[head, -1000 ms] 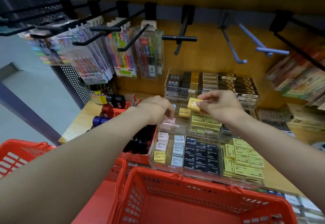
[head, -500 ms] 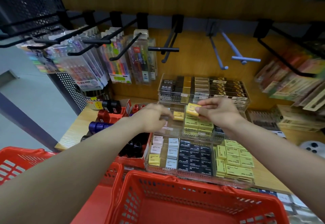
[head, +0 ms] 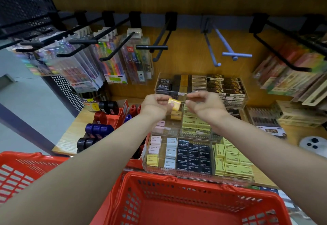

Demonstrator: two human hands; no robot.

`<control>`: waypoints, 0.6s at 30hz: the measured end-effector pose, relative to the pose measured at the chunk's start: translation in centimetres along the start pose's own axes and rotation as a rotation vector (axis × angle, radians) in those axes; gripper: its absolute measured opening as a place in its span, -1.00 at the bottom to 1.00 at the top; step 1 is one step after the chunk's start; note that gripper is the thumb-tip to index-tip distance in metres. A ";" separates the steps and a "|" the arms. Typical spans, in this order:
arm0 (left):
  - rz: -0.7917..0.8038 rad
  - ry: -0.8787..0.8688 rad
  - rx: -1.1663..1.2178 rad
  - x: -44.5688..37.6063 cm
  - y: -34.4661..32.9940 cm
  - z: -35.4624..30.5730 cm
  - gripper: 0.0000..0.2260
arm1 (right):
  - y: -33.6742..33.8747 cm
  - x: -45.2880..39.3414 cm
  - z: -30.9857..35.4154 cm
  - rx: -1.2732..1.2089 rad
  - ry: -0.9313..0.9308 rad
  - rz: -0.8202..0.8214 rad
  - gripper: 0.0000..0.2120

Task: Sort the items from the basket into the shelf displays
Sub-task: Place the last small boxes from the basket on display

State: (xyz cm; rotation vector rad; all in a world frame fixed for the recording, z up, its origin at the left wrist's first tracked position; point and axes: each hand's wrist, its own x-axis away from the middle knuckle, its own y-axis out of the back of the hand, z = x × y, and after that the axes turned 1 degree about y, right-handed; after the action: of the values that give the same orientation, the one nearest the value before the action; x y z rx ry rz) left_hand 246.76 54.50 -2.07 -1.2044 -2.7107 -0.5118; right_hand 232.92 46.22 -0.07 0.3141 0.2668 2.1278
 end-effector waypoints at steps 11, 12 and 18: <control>-0.184 -0.060 -0.653 -0.5 -2.6 0.4 -0.80 | 7.0 0.8 -2.9 0.139 0.072 -0.066 -0.76; -0.197 -0.064 -0.693 -0.5 -2.7 0.4 -0.79 | 7.3 0.9 -3.1 0.145 0.083 -0.079 -0.75; -0.234 -0.275 -1.082 -0.4 -3.2 0.5 -0.74 | 7.8 1.4 -3.6 0.149 0.121 -0.080 -0.75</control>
State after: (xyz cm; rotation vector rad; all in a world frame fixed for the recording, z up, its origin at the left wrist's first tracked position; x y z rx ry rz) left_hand 244.68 52.37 -3.41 -1.1347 -2.8029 -2.1663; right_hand 224.89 42.91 -0.92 0.2562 0.5021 2.0549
